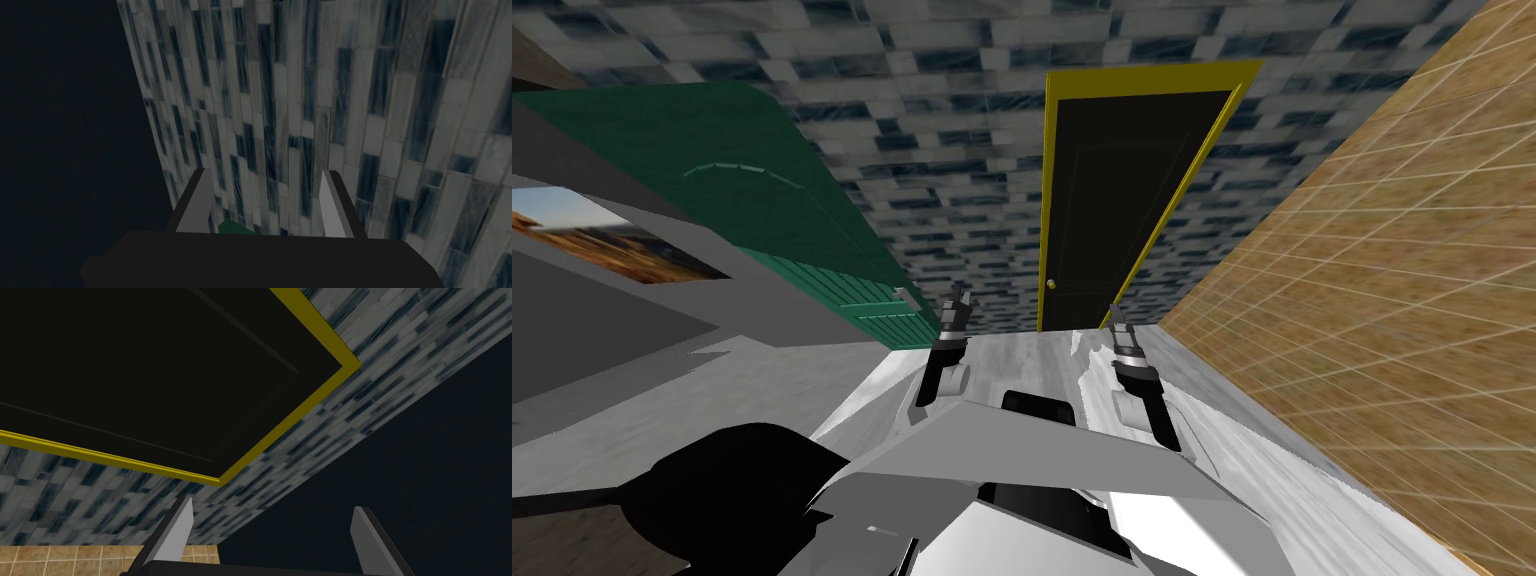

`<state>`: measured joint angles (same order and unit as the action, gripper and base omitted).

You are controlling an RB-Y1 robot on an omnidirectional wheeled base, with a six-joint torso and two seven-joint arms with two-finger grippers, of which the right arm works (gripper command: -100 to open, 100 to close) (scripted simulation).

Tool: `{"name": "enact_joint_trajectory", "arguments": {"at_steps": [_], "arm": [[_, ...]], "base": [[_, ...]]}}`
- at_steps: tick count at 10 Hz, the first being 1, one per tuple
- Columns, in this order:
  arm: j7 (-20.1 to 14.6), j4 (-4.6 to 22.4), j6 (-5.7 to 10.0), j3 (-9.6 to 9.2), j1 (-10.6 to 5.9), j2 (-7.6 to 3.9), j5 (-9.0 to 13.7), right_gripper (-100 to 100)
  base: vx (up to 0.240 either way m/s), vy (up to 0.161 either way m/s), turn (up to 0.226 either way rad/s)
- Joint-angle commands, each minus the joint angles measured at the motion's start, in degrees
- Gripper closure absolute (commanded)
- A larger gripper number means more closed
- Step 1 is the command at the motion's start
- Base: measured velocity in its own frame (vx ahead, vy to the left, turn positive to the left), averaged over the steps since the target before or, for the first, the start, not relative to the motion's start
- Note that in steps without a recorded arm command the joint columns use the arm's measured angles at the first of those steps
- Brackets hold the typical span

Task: Pull the door open

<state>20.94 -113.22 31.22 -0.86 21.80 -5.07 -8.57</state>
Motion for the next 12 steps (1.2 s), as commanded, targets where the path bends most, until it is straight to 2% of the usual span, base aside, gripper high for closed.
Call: {"name": "enact_joint_trajectory", "arguments": {"at_steps": [1,2,8,9,12], "arm": [[1.4,1.6,0.7,-0.28,-0.21,-0.07,-0.74,-100],[2.78,3.8,1.49,-0.27,-0.75,-0.45,-1.45,-100],[7.11,10.77,4.0,-0.25,-2.47,-1.49,-3.7,-100],[8.59,13.14,4.85,-0.24,-3.05,-1.81,-4.47,-100],[10.84,16.76,6.15,-0.22,-3.94,-2.27,-5.63,-100]], "base": [[0.087,0.045,-0.031],[0.133,0.057,-0.049],[0.108,0.055,-0.038],[0.132,0.076,-0.05],[0.112,0.057,-0.045]]}}
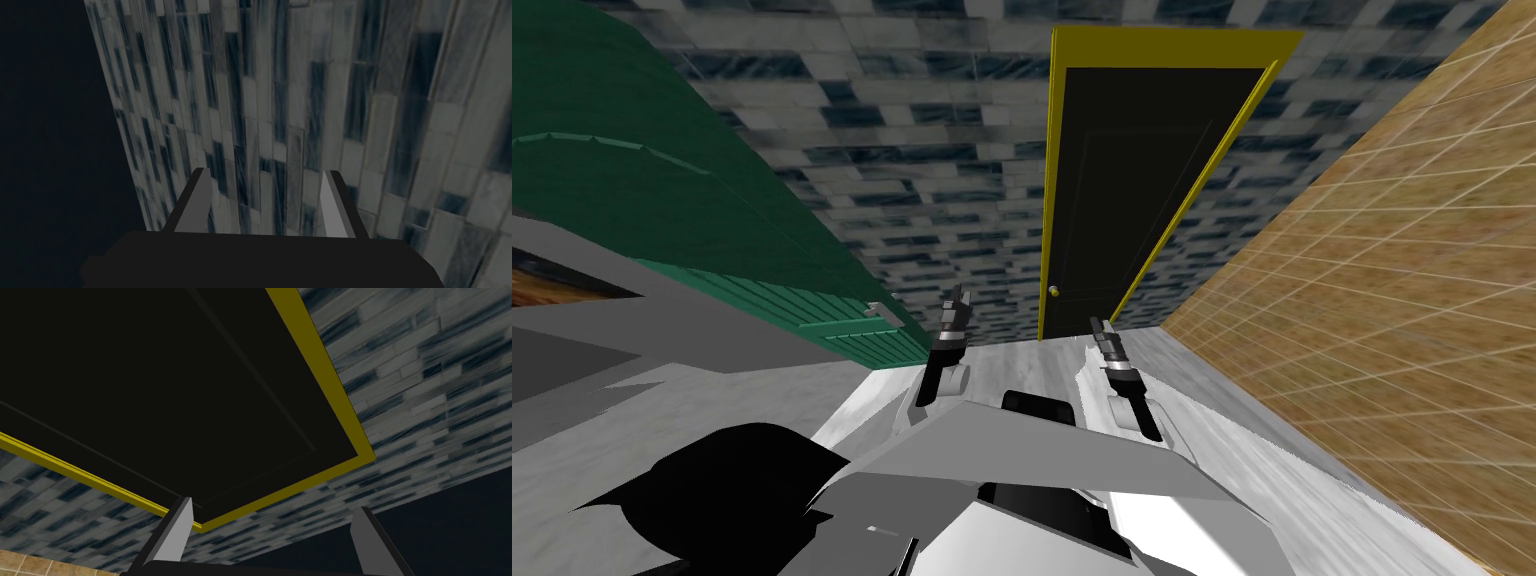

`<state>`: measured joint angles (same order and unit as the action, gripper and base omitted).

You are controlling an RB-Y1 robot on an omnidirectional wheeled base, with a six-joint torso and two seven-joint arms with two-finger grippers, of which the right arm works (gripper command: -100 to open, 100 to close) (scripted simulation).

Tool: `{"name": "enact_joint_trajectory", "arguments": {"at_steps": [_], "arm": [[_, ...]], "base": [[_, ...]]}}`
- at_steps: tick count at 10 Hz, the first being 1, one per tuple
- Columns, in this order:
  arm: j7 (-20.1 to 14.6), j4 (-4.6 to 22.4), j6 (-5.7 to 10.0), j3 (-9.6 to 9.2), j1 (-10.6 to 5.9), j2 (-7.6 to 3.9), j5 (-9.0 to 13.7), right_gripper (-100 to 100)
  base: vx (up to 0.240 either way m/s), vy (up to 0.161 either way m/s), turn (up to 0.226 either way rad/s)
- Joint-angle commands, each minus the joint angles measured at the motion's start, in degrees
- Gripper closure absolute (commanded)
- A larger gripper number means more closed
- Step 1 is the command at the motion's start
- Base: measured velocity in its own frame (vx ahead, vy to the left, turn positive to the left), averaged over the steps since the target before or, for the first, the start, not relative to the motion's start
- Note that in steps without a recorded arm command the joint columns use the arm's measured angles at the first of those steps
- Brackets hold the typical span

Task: Pull the door open

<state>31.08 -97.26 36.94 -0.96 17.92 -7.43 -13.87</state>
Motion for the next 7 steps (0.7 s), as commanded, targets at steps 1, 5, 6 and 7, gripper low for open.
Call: {"name": "enact_joint_trajectory", "arguments": {"at_steps": [1,5,6,7], "arm": [[1.46,2.0,0.87,-0.12,-0.37,-0.06,-0.72,-100],[4.47,6.82,2.6,-0.1,-1.55,-0.61,-2.28,-100],[5.22,8.03,3.03,-0.1,-1.85,-0.74,-2.67,-100],[5.97,9.23,3.47,-0.09,-2.15,-0.88,-3.06,-100]], "base": [[0.092,0.059,-0.036],[0.093,0.048,-0.037],[0.088,0.052,-0.039],[0.099,0.051,-0.044]]}}
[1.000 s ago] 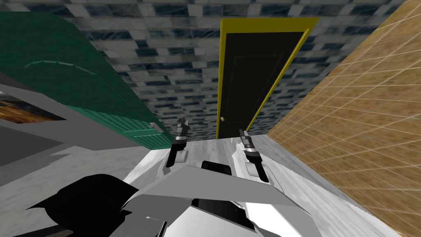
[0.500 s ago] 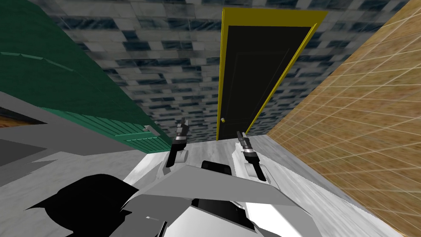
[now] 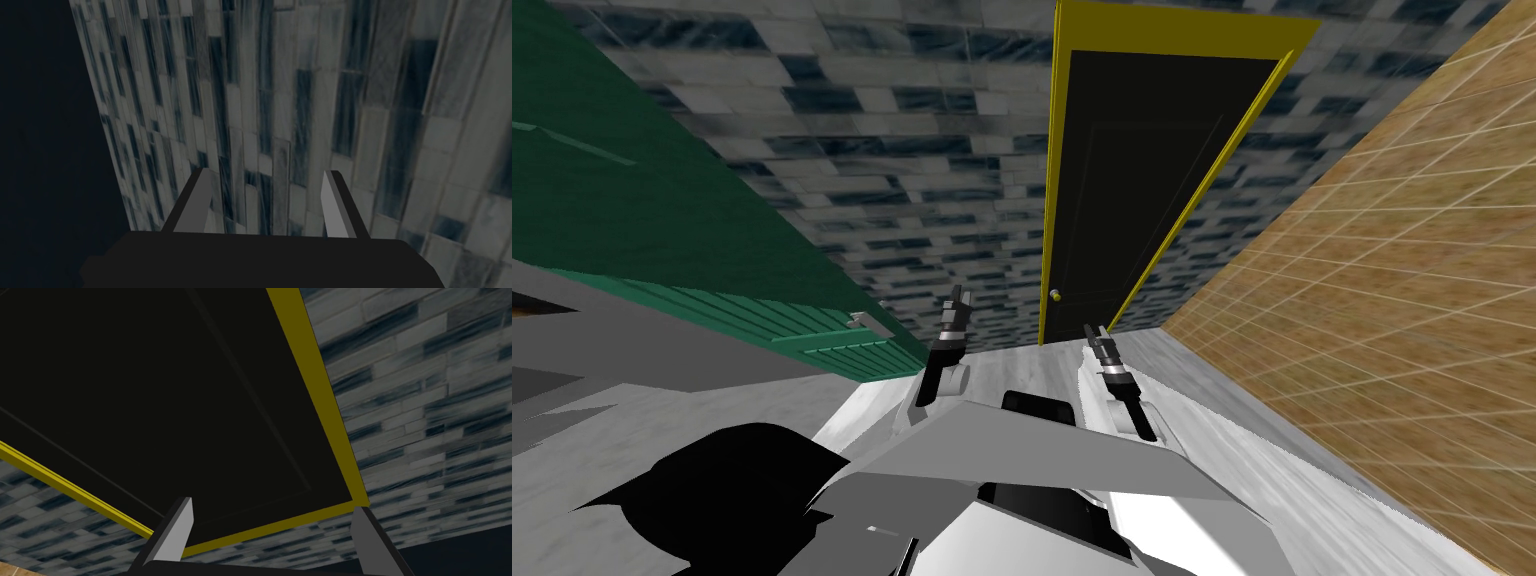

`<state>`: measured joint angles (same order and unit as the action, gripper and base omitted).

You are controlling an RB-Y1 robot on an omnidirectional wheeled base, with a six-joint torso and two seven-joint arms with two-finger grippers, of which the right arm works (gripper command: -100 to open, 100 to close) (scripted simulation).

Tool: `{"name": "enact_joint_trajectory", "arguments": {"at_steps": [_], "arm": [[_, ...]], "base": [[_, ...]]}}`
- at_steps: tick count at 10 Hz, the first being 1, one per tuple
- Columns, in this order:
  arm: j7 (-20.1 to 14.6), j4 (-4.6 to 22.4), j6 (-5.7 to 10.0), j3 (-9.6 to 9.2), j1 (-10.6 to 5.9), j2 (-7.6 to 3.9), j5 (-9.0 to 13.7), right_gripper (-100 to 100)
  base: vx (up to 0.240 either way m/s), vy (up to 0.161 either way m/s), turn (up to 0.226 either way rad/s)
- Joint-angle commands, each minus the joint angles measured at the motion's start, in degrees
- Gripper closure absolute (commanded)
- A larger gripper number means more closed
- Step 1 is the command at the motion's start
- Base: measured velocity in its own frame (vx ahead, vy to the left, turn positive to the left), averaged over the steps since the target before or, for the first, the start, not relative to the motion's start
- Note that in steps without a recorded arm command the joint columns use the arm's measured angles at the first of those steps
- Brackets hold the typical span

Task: Pull the door open

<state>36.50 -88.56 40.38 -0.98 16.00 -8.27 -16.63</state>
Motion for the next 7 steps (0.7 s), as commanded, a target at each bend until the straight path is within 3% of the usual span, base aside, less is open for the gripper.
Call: {"name": "enact_joint_trajectory", "arguments": {"at_steps": [1,7], "arm": [[1.29,1.74,0.47,-0.06,-0.52,-0.18,-0.69,-100],[5.68,8.78,3.0,-0.03,-2.26,-0.87,-2.97,-100]], "base": [[0.103,0.052,-0.035],[0.094,0.045,-0.038]]}}
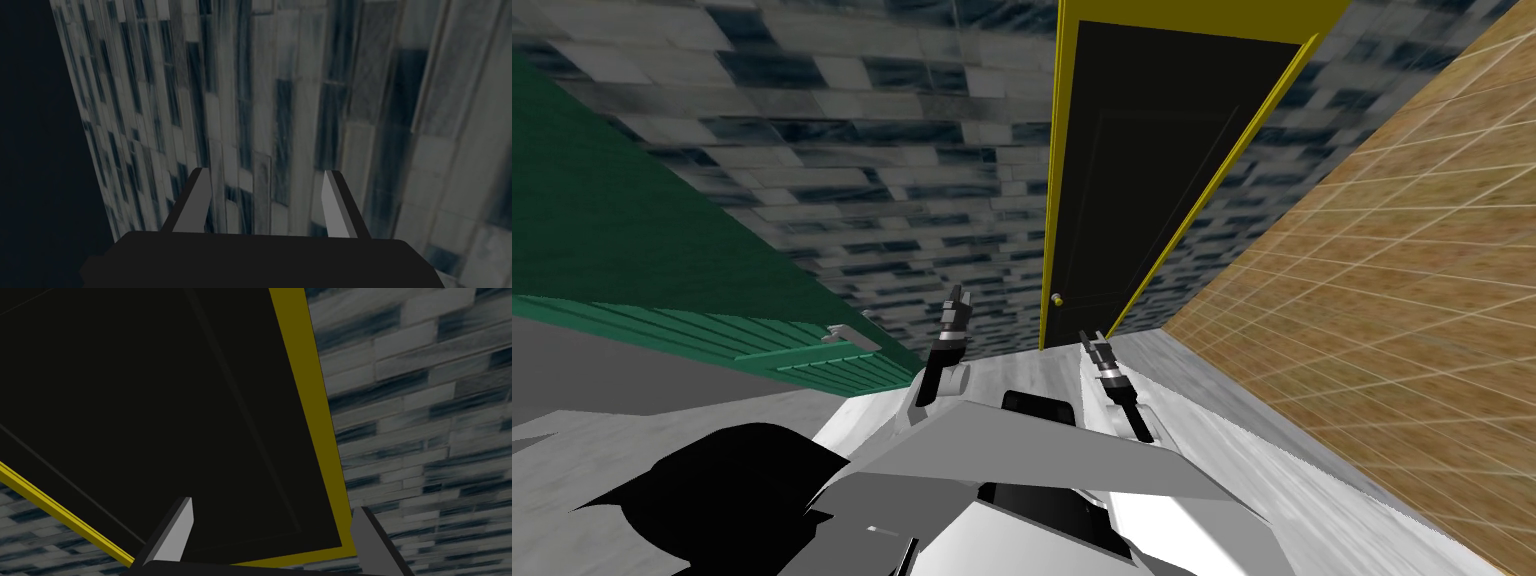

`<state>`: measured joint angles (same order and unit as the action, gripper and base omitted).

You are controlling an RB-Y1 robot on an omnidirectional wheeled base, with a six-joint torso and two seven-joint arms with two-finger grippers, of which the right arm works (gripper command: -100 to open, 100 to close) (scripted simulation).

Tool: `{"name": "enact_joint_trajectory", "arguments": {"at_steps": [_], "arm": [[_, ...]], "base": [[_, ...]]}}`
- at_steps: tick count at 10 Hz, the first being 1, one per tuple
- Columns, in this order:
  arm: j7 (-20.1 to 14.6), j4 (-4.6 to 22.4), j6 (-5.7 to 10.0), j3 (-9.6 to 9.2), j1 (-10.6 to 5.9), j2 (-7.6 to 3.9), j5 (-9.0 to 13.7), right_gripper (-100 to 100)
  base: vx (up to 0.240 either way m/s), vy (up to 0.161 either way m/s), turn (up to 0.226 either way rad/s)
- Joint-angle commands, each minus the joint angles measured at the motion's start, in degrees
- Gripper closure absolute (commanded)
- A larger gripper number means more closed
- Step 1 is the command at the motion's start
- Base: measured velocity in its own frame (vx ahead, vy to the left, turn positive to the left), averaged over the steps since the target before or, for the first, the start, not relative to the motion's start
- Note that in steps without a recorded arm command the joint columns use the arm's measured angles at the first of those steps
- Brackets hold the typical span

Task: Pull the door open

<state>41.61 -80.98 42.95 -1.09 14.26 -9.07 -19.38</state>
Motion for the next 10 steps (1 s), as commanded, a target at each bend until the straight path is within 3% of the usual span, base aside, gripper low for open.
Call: {"name": "enact_joint_trajectory", "arguments": {"at_steps": [1,4,10], "arm": [[1.3,2.37,0.85,0.08,-0.8,-0.17,-0.59,-100],[4.73,7.87,2.83,0.1,-2.16,-0.65,-2.37,-100],[9.72,15.87,5.71,0.13,-4.13,-1.29,-4.95,-100]], "base": [[0.075,0.053,-0.036],[0.138,0.061,-0.059],[0.126,0.051,-0.048]]}}
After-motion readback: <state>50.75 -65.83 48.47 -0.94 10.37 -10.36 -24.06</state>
